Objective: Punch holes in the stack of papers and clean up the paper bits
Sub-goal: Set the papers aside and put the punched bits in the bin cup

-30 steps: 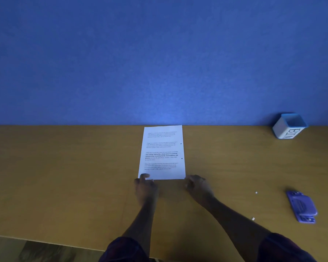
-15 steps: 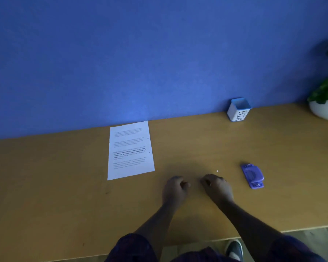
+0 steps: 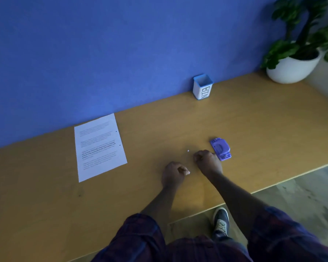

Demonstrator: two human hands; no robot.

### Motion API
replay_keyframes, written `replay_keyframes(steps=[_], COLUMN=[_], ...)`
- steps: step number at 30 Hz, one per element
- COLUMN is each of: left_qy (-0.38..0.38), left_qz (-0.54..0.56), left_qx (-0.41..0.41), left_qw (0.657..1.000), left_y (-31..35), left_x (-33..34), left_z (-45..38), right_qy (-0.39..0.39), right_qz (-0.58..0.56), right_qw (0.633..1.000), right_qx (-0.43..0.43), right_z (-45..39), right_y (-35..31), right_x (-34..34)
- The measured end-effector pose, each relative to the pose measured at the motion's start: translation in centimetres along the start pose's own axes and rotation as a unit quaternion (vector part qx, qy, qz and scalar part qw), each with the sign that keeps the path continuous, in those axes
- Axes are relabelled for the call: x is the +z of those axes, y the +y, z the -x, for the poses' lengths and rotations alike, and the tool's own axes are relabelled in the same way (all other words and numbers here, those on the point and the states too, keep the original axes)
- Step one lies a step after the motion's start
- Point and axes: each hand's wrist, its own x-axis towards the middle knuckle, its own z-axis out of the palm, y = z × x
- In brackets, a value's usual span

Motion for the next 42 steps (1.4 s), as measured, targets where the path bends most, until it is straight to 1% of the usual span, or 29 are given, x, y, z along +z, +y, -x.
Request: replay_keyframes(steps=[6, 11, 14, 17, 22, 25, 27, 30, 33, 37, 42], left_qy=[0.01, 0.016, 0.037, 0.058, 0.061, 0.056, 0.069, 0.103, 0.121, 0.148, 0.152], left_qz=[0.012, -0.031, -0.05, -0.093, -0.136, -0.127, -0.113, -0.094, -0.079, 0.006, 0.044], left_qx=[0.013, 0.036, 0.052, 0.051, 0.063, 0.058, 0.054, 0.045, 0.038, 0.04, 0.062], left_qw=[1.0, 0.999, 0.997, 0.993, 0.987, 0.989, 0.99, 0.989, 0.989, 0.988, 0.986], left_y=[-0.5, -0.7, -1.1, -1.3, -1.5, -1.4, -1.4, -1.3, -1.5, -2.1, -2.7], left_x=[0.9, 1.3, 1.6, 2.2, 2.6, 2.6, 2.8, 3.2, 3.6, 3.6, 3.3], left_z=[0.8, 0.5, 0.4, 0.5, 0.1, -0.4, -0.7, -1.0, -1.1, -1.0, -0.5], right_qy=[-0.015, -0.006, -0.009, 0.001, 0.013, 0.023, 0.023, -0.003, -0.035, -0.045, -0.034], right_qz=[-0.019, -0.015, 0.0, 0.03, 0.057, 0.055, 0.061, 0.075, 0.074, 0.029, -0.018], right_qw=[0.999, 0.999, 0.999, 0.998, 0.994, 0.991, 0.989, 0.989, 0.991, 0.995, 0.996], right_qx=[-0.023, -0.029, -0.034, -0.055, -0.097, -0.119, -0.132, -0.13, -0.109, -0.082, -0.076], right_z=[-0.6, -1.8, -2.6, -3.3, -3.9, -4.2, -4.4, -4.8, -5.2, -5.7, -5.4], right_y=[-0.5, -0.2, -0.3, -0.3, -0.1, 0.1, 0.3, 0.5, 0.4, 0.9, 1.3], right_x=[0.5, 1.0, 1.2, 1.4, 1.6, 1.8, 1.9, 2.1, 2.2, 2.1, 1.9])
